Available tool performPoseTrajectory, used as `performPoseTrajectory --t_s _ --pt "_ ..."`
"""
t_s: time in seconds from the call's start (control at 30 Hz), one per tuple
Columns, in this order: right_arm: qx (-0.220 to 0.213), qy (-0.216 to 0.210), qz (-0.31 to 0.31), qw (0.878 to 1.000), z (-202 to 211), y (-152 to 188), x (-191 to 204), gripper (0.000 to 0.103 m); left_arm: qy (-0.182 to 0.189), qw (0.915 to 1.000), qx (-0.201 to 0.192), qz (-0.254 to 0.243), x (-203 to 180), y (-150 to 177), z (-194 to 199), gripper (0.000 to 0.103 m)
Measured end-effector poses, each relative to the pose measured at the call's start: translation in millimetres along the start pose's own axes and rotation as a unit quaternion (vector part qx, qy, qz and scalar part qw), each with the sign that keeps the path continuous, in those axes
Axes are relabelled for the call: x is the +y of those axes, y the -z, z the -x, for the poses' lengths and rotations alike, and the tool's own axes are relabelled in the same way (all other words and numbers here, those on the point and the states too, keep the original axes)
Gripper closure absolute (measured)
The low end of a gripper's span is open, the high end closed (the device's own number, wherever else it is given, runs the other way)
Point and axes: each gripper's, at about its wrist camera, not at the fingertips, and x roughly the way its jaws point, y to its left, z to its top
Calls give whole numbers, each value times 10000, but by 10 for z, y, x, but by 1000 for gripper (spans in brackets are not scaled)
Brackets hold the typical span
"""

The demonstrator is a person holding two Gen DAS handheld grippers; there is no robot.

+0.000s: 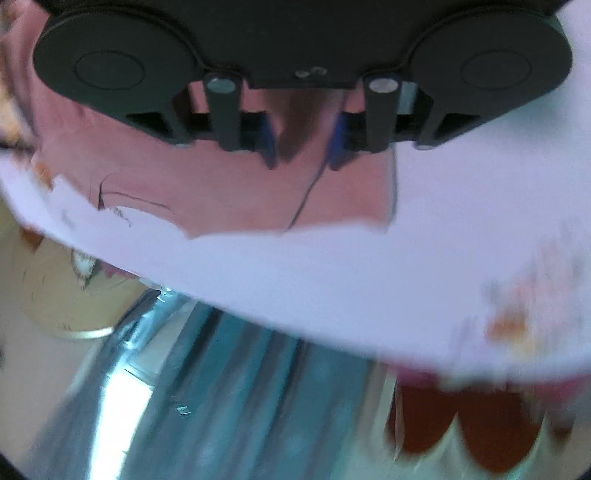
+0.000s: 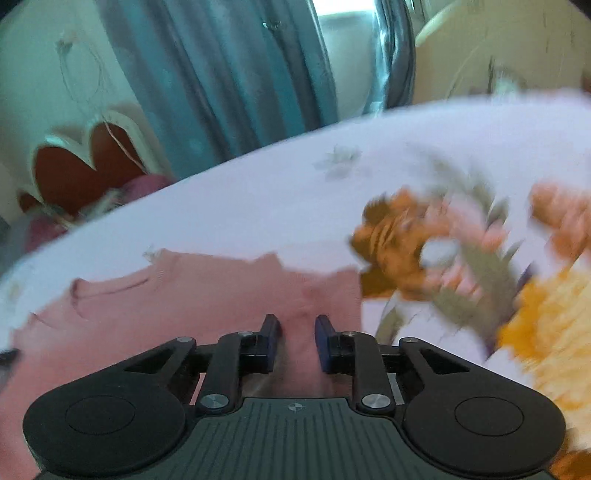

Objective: Fold small clothes

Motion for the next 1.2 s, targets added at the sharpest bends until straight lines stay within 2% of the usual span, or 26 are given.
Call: performPoseTrajectory --t_s 0.03,0.07,0.1,0.17,0.2,0.23,0.3,0.33,0.4,0.43,0.47,0.5,0.53,0.57,0.6,0.67,0.77,0.83,0.87,0.9,0.93,1.0,1.1,1.2 --pt "-98 -161 218 9996 31 -7 142 62 50 9995 -224 -203 -159 -26 74 28" --pt "-91 -327 435 9985 36 5 327 49 330 9983 -337 -340 -349 -29 114 17" --pt "-1 -552 685 9961 -10 37 536 32 705 9960 -238 -503 -544 -35 83 20" --pt "219 -882 1022 9906 -136 126 898 33 1220 9891 100 -820 -922 9 -49 39" --pt "338 -1101 1131 9869 -196 185 1065 33 1384 9857 222 -939 -1062 44 -91 42" --pt "405 -1257 1222 9837 -237 236 1182 39 1535 9819 306 -1068 -1205 103 -119 44" --pt "470 -1293 1627 9770 -261 370 1407 40 1578 9795 368 -1199 -1328 207 -152 44" --pt "495 -1248 1788 9747 -295 427 1457 45 1506 9800 412 -1235 -1328 248 -198 44" --pt "469 -1107 2012 9721 -372 488 1444 45 1520 9801 399 -1209 -1251 260 -282 45" --pt "420 -984 1957 9748 -414 470 1381 45 1553 9803 369 -1164 -1202 230 -316 49" --pt "381 -820 1878 9780 -480 434 1309 45 1512 9805 380 -1195 -1187 198 -338 55" --pt "338 -633 1694 9829 -528 391 1212 44 1467 9806 383 -1245 -1188 169 -356 57" --pt "275 -441 1522 9870 -566 357 1131 44 1397 9813 370 -1273 -1183 125 -367 56" --pt "230 -45 1471 9888 -600 318 1062 44 1225 9836 339 -1278 -1179 74 -372 49" --pt "244 149 1392 9898 -602 296 977 44 937 9866 296 -1299 -1197 57 -373 48" --pt "326 92 1092 9934 -583 249 753 44 738 9908 276 -1097 -980 35 -378 48" --pt "266 706 989 9922 -442 225 458 44 422 9949 134 -902 -622 17 -274 48" --pt "225 857 700 9936 -298 220 301 44 160 9970 83 -747 -487 8 -141 44" --pt "128 798 624 9948 -184 220 301 44 133 9978 17 -650 -460 10 -50 41" --pt "0 561 612 9965 -56 228 337 44 201 9980 -114 -584 -472 20 67 37" --pt "-82 320 639 9974 35 228 408 44 303 9973 -235 -622 -557 59 186 31" --pt "-124 -219 848 9961 196 341 625 44 504 9939 -352 -921 -828 172 339 30" --pt "100 -819 1194 9894 211 576 1037 44 910 9886 -246 -1173 -1248 396 383 28" --pt "322 -882 1394 9858 147 769 1228 44 763 9886 -24 -1296 -1377 565 273 28"
